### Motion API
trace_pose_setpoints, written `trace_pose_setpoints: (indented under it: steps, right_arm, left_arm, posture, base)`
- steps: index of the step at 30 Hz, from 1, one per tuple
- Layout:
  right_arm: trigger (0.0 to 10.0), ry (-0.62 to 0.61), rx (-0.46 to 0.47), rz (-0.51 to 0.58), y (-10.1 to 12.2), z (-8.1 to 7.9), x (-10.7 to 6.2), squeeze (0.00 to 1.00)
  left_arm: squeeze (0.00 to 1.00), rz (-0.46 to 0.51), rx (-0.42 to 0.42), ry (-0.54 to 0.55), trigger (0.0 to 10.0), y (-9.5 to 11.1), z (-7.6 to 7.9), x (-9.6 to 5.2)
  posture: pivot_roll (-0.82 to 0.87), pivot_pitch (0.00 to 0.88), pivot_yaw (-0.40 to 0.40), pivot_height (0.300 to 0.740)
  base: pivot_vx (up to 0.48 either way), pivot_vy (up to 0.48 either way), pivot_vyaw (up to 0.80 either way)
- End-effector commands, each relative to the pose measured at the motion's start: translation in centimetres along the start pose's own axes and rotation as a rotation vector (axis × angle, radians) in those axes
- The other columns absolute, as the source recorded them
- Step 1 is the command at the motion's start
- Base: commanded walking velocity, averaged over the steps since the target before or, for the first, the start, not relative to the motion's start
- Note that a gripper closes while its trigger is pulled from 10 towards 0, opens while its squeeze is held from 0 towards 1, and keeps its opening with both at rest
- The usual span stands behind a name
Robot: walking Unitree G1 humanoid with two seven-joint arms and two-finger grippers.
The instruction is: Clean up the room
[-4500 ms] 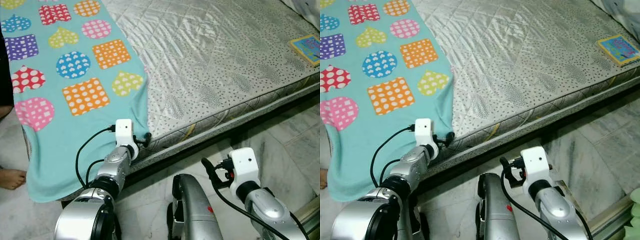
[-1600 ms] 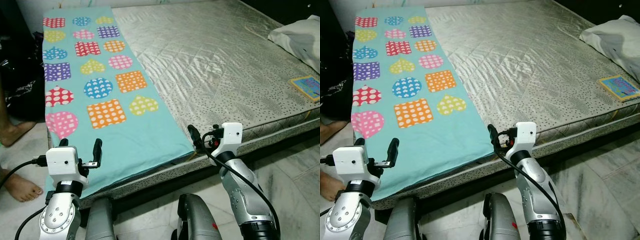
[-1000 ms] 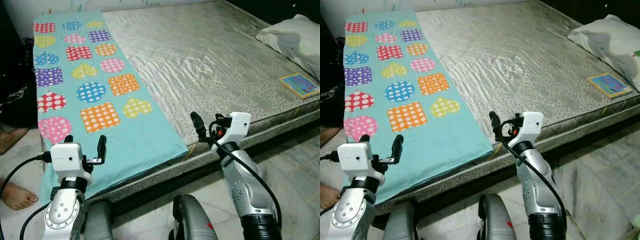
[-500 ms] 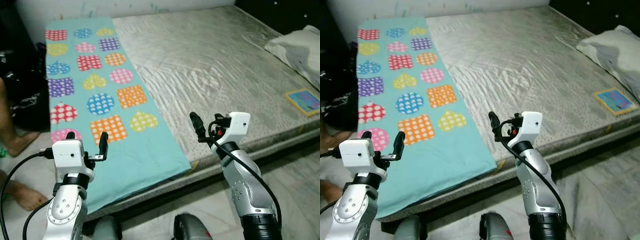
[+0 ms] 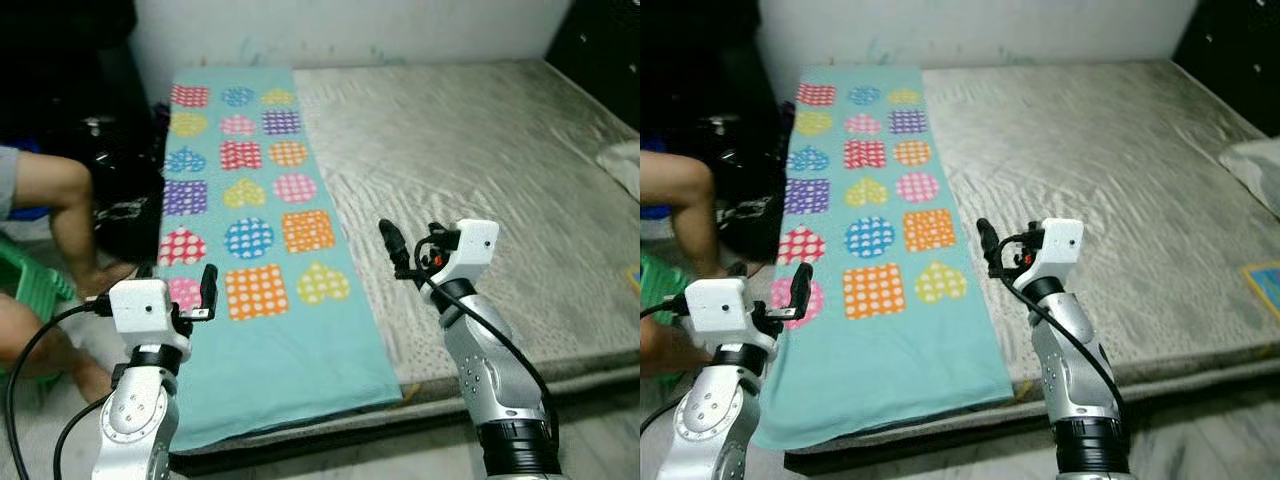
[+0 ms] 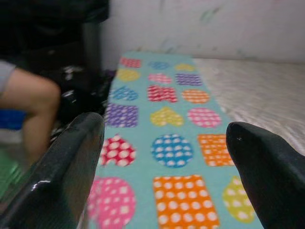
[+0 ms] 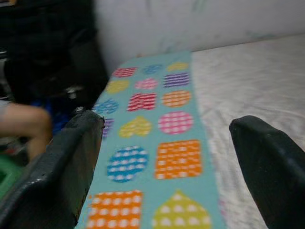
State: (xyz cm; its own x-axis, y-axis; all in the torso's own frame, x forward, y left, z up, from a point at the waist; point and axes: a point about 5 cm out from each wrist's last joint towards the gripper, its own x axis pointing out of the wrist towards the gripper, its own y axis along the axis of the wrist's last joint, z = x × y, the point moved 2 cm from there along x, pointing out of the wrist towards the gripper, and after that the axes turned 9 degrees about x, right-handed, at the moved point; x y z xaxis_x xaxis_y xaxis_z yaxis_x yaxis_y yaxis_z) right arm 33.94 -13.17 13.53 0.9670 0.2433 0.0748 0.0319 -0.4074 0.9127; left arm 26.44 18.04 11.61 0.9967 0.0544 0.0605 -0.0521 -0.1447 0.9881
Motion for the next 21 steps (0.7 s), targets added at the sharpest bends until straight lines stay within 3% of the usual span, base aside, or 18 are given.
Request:
trace_pose_setpoints:
  steps: [1, 10, 17, 21]
  right_arm:
    - [10.0, -0.024, 0.008, -0.030, -1.1, 0.4, -0.3, 0.00]
    - [10.0, -0.011, 0.012, -0.029, -1.9, -0.9, 0.3, 0.00]
    - [10.0, -0.043, -0.101, -0.040, -2.2, 0.1, -0.2, 0.00]
    - [10.0, -0.014, -0.125, -0.044, -2.4, -0.3, -0.2, 0.00]
  left_arm:
    - [0.00, -0.011, -0.008, -0.019, 10.0, -0.4, 0.3, 0.0]
    - [0.00, 0.013, 0.009, -0.026, 10.0, -0.2, 0.2, 1.0]
    - [0.00, 0.016, 0.008, -0.024, 10.0, -0.4, 0.3, 0.8]
    - [0.00, 0.017, 0.004, -0.031, 10.0, -0.4, 0.6, 0.8]
  posture:
    - [-0.04, 0.002, -0.049, 0.740]
    - [-0.04, 0.000, -0.036, 0.740]
    - [-0.05, 0.015, -0.045, 0.740]
    - [-0.05, 0.024, -0.048, 0.740]
  base:
    - [0.000, 0.000, 0.00]
    - [0.000, 0.000, 0.00]
    - [0.000, 0.000, 0.00]
    - [0.000, 0.000, 0.80]
